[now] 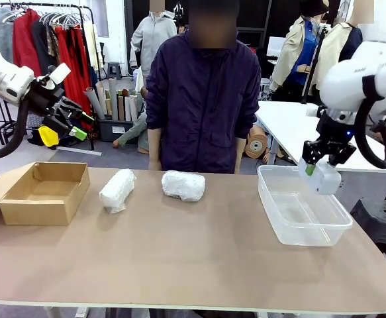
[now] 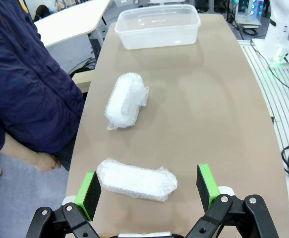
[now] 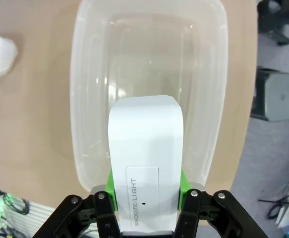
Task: Separate and place wrapped and unwrapped clocks.
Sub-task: If the picked Digital clock is wrapped, place it in the Package Box ; if not, place it in the Organizing box.
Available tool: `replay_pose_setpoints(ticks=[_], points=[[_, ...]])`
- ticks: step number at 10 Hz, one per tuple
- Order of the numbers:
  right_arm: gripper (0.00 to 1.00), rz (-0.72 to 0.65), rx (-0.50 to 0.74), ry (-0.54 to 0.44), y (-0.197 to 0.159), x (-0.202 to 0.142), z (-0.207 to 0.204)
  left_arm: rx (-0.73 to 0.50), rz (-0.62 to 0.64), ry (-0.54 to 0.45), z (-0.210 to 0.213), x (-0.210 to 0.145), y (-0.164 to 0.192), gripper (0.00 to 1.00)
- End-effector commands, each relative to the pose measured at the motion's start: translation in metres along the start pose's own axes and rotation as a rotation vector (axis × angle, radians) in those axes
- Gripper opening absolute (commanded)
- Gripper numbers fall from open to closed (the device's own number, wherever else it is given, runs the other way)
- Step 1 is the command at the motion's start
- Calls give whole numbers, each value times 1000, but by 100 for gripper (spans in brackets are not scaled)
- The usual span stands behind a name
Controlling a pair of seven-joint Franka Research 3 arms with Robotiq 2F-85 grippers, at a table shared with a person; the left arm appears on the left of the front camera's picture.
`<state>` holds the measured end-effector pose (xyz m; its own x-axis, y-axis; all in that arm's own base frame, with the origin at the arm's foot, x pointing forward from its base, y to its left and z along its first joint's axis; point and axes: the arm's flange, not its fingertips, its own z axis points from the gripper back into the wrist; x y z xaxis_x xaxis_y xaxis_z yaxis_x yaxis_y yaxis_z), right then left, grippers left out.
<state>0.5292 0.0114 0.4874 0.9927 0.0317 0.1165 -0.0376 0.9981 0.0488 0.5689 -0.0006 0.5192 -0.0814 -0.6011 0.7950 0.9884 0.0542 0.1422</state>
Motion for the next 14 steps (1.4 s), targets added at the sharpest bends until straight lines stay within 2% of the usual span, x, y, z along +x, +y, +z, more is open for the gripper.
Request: replay_pose_setpoints(ticks=[1,3,4,9,12,14], points=[[0,-40,-75,-28,2,6,-11,3,-2,0,0,1,1,100],[0,-67,-89,-20,-2,12,-11,3,-2,0,0,1,1,100],[0,-10,-46,-1,-3,7,-17,3,-2,0,0,1,1,100],[0,-19,-59,3,-3,9,-21,3,-2,0,0,1,1,100],[0,-101,10,8,-16,48,-55,3,-2,0,0,1,1,100],[0,-115,-1,23,-16,60,-78,3,-2,0,0,1,1,100]])
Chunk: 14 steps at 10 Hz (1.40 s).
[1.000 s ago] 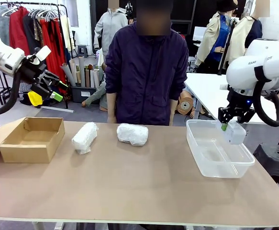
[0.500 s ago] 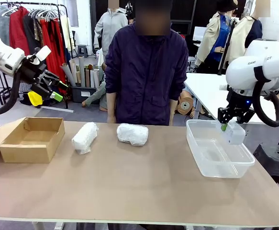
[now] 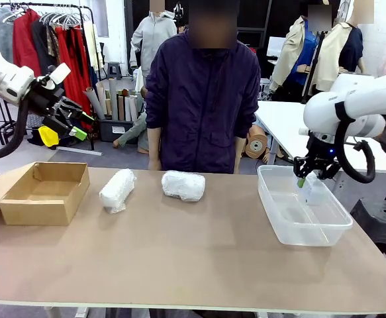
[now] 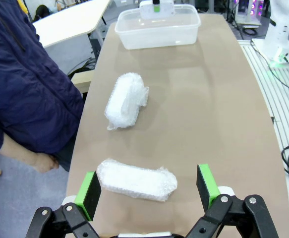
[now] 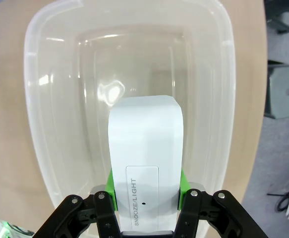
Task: Separate and place wrapped and unwrapped clocks.
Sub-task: If the picked Digital clock is wrapped, place it in the Package Box ; if not, place it in the Organizing box.
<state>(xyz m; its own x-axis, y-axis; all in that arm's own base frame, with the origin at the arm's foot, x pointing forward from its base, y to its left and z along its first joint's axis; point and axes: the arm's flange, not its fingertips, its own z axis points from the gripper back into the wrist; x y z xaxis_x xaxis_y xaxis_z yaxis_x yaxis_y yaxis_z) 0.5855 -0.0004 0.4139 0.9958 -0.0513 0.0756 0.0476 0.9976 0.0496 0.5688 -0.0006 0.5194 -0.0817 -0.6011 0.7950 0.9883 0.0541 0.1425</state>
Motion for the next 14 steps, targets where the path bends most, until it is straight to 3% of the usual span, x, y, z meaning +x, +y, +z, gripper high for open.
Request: replay_pose_setpoints(ticks=[1,6,11,12,13,14], points=[[0,-33,14,9,4,17,-11,2,-2,0,0,1,1,100],[0,-56,-5,51,13,5,-56,2,-2,0,0,1,1,100],[3,-56,-32,93,18,-4,-75,2,-2,0,0,1,1,100],[16,-51,-37,94,17,-5,-76,2,-2,0,0,1,1,100],[23,-42,-43,108,17,-6,-76,2,-2,0,0,1,1,100],[42,-63,-56,125,19,-7,-75,2,-2,0,0,1,1,100]])
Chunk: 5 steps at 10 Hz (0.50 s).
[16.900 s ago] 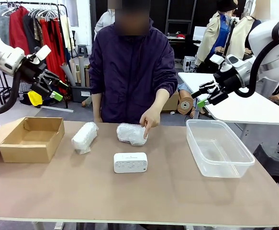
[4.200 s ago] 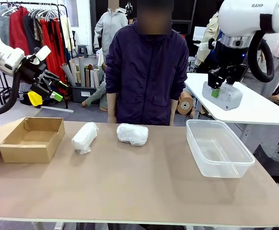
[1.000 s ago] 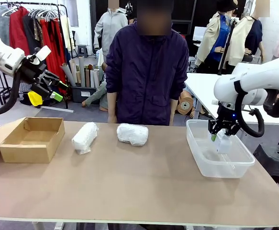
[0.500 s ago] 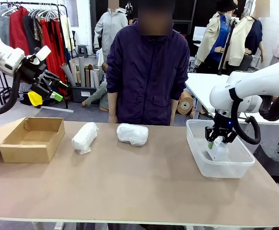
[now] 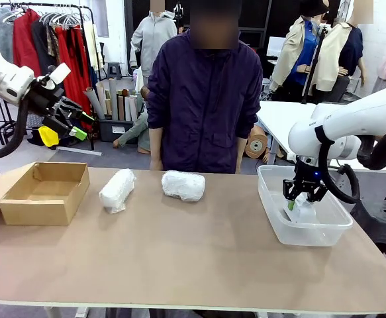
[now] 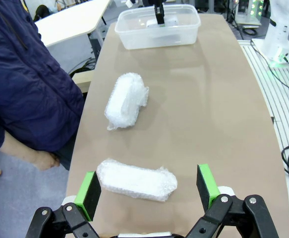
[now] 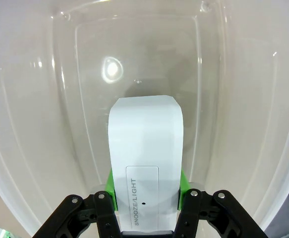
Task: Separate and place wrapped and unwrapped clocks.
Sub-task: If the picked Digital clock is wrapped, place it in the Package Box ; if not, place it in the Organizing box.
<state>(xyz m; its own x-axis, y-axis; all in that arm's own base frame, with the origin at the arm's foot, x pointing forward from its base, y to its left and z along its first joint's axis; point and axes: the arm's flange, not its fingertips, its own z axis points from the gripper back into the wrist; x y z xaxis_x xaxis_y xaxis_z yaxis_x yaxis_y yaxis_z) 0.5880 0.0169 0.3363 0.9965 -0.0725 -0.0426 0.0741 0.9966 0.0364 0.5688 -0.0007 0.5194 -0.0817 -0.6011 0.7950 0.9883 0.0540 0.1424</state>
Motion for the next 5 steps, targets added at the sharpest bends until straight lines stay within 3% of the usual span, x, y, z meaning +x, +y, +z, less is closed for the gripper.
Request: replay_pose_setpoints(ticks=[1,3,5], points=[[60,-31,-46,5,4,-4,5,3,-2,0,1,1,1,100],[98,-20,-47,7,5,-6,11,3,-2,0,1,1,1,100],[100,-14,-49,2,5,-7,14,3,-2,0,1,1,1,100]])
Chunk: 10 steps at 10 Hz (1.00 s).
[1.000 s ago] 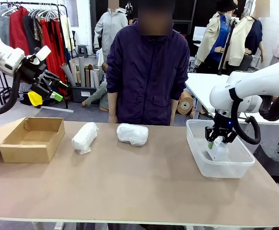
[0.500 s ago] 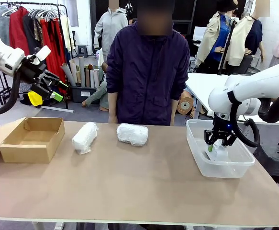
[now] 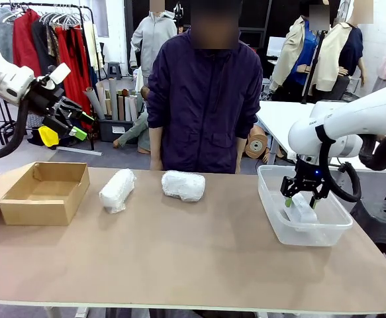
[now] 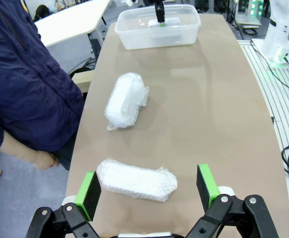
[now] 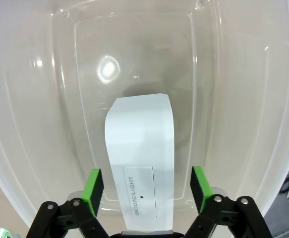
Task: Separate and place wrapped and unwrapped clocks.
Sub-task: If the picked Digital clock is wrapped, place it in the Package Box ; if not, place it in the Organizing box.
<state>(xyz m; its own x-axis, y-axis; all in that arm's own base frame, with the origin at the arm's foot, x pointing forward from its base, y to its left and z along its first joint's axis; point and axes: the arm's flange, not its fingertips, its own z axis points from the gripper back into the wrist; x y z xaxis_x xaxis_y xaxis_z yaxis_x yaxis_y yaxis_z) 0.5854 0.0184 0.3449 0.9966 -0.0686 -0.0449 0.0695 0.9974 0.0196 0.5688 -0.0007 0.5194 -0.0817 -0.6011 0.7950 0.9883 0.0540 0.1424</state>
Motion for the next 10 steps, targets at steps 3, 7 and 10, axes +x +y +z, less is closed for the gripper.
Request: replay_pose_setpoints(ticks=[3,7,10], points=[[100,56,-47,-9,2,-11,40,3,-2,0,1,1,1,100],[100,82,-17,-6,-8,-15,74,3,-2,0,1,1,1,100],[100,56,-30,-25,2,-16,60,3,-2,0,1,1,1,100]])
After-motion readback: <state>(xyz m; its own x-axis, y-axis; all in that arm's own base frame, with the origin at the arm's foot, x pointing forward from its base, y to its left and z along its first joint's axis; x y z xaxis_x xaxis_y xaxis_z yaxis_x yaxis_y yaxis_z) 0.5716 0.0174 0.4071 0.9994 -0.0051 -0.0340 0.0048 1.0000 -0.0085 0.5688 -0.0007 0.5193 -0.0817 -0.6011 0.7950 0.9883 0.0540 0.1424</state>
